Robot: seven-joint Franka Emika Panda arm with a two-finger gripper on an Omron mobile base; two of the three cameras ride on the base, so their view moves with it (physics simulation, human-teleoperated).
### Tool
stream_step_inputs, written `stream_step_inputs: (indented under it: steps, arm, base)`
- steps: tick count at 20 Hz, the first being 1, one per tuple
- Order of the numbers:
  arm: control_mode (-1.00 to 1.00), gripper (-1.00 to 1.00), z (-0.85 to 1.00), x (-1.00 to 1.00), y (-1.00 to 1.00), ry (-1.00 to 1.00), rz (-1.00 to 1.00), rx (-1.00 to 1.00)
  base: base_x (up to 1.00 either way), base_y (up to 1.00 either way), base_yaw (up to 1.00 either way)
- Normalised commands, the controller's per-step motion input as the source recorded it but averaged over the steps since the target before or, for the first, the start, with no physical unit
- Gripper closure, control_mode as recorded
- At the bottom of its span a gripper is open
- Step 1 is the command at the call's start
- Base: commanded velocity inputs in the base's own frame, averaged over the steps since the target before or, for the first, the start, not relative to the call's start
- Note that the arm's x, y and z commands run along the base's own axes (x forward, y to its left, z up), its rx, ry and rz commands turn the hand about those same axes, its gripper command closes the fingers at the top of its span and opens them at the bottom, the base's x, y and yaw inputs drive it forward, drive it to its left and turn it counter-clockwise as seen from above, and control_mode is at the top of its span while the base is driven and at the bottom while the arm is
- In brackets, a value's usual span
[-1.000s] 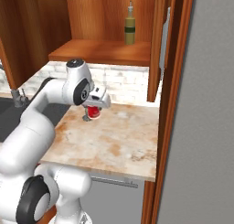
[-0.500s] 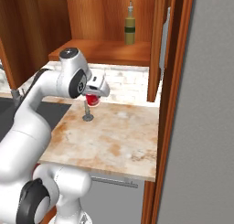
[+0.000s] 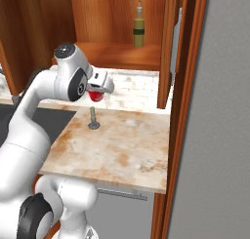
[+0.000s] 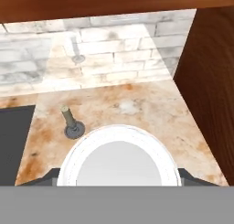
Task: Pick the canned food and boxed food from the counter and place them in the cabinets closest to them.
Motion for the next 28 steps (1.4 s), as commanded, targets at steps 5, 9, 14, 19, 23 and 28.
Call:
stream_step_inputs:
  steps: [5, 9, 14, 19, 23, 28]
  arm:
    - [-1.0, 1.0, 0.48, 0.0, 0.1, -0.03, 0.0, 0.0]
    - [-1.0, 1.0, 0.53, 0.0, 0.06, -0.05, 0.0, 0.0]
    - [-1.0, 1.0, 0.52, 0.0, 0.04, -0.09, 0.0, 0.0]
    - [-1.0, 1.0, 0.23, -0.01, 0.0, -0.1, -0.01, 0.0]
    - [-1.0, 1.0, 0.14, -0.02, 0.0, -0.11, 0.0, 0.01]
    - [-1.0, 1.0, 0.06, 0.0, 0.0, -0.05, 0.0, 0.0]
  base:
    - [0.0, 0.0, 0.0]
    - [0.0, 0.0, 0.0]
    - [0.0, 0.0, 0.0]
    - [0.0, 0.0, 0.0]
    - [0.0, 0.0, 0.0]
    - [0.0, 0.0, 0.0]
